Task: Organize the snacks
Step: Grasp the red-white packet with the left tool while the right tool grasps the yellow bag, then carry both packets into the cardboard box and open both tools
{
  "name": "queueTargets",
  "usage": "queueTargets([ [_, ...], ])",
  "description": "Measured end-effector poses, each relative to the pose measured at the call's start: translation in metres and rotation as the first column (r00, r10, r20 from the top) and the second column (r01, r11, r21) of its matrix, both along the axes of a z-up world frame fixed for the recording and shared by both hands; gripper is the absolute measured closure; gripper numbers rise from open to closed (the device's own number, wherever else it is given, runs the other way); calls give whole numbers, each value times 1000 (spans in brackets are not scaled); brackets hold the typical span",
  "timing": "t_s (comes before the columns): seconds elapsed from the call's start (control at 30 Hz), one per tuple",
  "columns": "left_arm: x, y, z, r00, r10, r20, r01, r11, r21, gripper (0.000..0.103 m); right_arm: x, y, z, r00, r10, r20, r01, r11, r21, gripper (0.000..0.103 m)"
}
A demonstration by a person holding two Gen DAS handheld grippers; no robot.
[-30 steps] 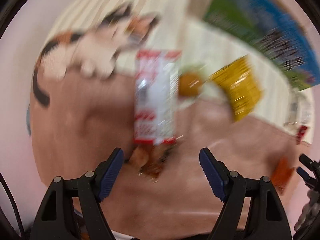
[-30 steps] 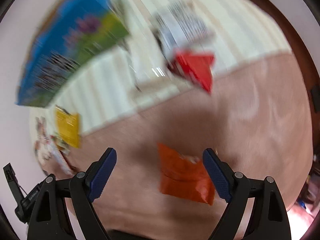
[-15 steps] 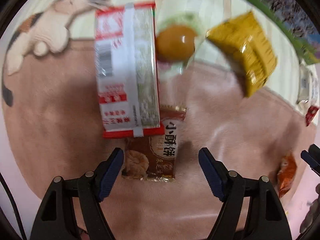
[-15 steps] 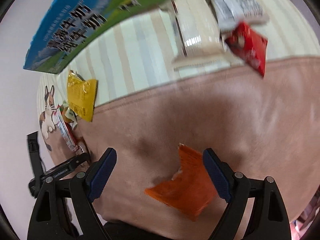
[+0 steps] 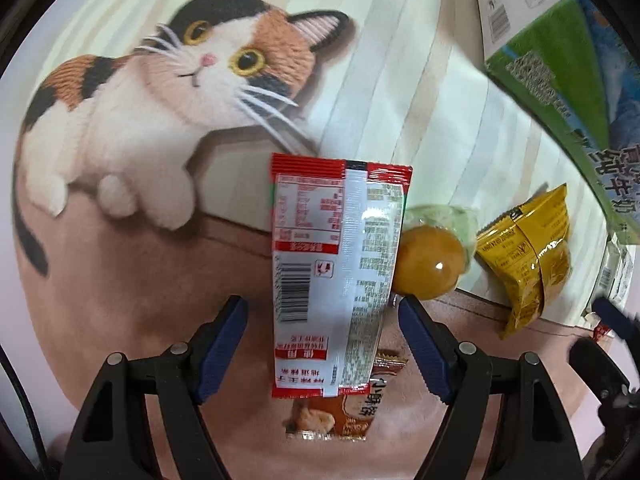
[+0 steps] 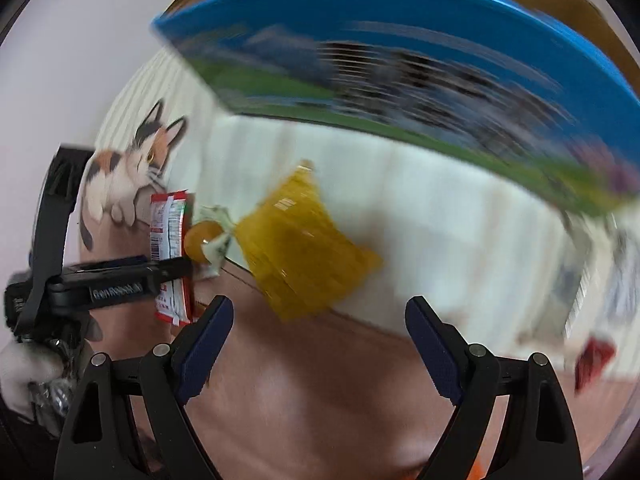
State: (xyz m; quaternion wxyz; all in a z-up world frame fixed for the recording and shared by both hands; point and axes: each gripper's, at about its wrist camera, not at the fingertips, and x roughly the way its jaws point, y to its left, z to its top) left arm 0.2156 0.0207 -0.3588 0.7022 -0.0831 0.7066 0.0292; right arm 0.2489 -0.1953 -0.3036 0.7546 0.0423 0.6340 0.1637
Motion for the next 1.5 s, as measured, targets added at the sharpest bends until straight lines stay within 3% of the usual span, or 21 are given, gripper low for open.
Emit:
queueTargets([
  [0.13, 2, 3, -4, 1000, 17, 9, -17, 1000, 0, 48, 20, 40, -13, 994, 108, 17, -106, 990, -88, 13],
  [0.27, -5, 16, -5, 999, 49, 4, -48, 998, -29, 49, 36, 59, -33, 989, 146, -12, -146, 977, -155, 15],
  [0.33, -8, 19, -4, 999, 44, 6, -44, 999, -21, 49, 39, 57, -38, 992, 121, -25, -123, 977, -174, 27],
  [0.5, 1, 2, -8, 1000, 4, 9, -4, 1000, 13, 48, 31, 20, -46, 988, -61, -140, 53, 997, -58, 31],
  [0.6, 10, -16, -16, 1000, -24, 3, 24, 999, 35, 48, 17, -15, -60, 938, -209, -277, 232, 971, 53, 30],
  [0.67, 11, -19, -19, 1000, -27, -1, 27, 999, 43, 47, 11, -20, -66, 926, -218, -307, 252, 965, 73, 30],
  [0.8, 18, -24, -28, 1000, -25, -10, 26, 999, 45, 47, 4, -14, -67, 938, -192, -290, 214, 976, 46, 22],
  [1.0, 24, -26, -41, 1000, -26, -9, 26, 999, 42, 47, -2, 7, -70, 948, -142, -285, 146, 989, -7, 21],
  [1.07, 17, -20, -31, 1000, -21, -4, 22, 999, 42, 47, -3, 11, -72, 952, -141, -272, 141, 990, -21, 22],
  [1.13, 13, -18, -27, 1000, -16, 5, 16, 999, 50, 50, -4, 17, -73, 956, -144, -257, 135, 989, -54, 32],
  [1.5, -2, -19, -9, 1000, -15, 23, 14, 999, 47, 57, -14, 19, -72, 962, -136, -239, 124, 990, -64, 37],
])
